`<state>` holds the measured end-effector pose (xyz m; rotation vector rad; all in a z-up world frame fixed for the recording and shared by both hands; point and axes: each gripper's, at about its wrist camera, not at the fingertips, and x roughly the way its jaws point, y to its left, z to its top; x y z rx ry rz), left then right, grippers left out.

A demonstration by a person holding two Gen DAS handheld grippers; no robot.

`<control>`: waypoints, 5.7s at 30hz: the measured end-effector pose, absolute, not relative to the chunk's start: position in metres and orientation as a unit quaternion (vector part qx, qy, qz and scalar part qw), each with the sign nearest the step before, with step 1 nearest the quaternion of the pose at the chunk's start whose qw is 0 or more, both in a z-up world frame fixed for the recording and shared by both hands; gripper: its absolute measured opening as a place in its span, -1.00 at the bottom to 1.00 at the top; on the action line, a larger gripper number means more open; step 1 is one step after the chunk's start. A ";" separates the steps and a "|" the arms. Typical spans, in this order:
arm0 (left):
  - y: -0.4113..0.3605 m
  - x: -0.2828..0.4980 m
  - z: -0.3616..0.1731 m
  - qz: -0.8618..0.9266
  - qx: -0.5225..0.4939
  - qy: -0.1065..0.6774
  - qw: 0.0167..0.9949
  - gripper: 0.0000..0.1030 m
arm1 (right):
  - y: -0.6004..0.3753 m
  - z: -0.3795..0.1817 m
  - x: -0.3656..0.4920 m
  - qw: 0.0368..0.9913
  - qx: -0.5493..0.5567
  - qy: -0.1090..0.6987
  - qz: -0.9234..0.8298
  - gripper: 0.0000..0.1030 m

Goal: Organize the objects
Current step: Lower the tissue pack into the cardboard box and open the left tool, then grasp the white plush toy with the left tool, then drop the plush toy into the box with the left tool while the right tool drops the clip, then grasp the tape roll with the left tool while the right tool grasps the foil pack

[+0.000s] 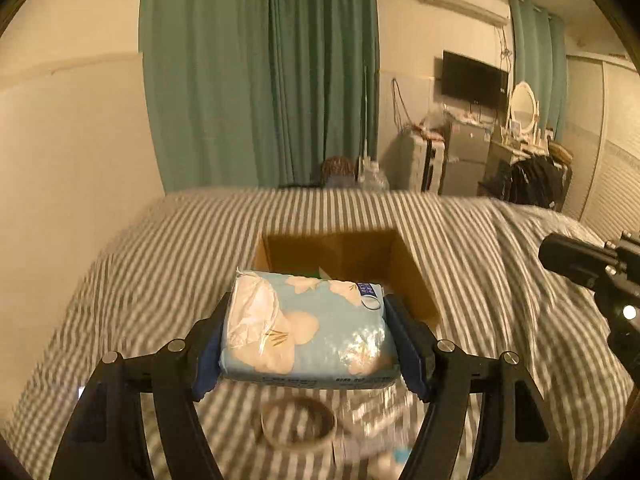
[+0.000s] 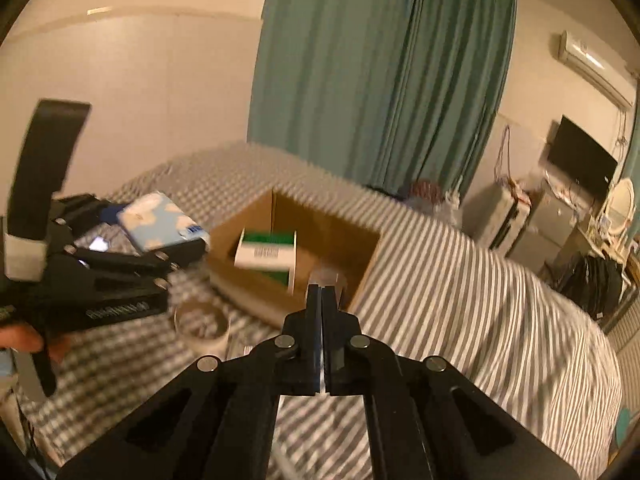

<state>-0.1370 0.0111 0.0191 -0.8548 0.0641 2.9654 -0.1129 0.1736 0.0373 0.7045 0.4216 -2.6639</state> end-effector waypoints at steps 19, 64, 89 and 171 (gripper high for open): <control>0.006 -0.305 -0.088 0.927 -0.372 0.007 0.049 0.54 | 0.139 -0.053 -0.303 0.195 0.356 0.075 -0.911 -1.00; 0.000 -0.062 -0.144 0.903 -0.428 0.029 0.008 1.00 | 0.184 -0.197 -0.083 0.183 0.544 0.152 -0.804 0.10; 0.069 -0.092 -0.177 0.878 -0.460 0.041 0.126 0.24 | 0.237 -0.141 -0.102 0.141 0.464 0.089 -0.870 -0.83; -0.030 -0.111 -0.140 0.934 -0.355 0.017 -0.022 1.00 | 0.194 -0.096 -0.133 0.089 0.318 0.065 -0.942 0.99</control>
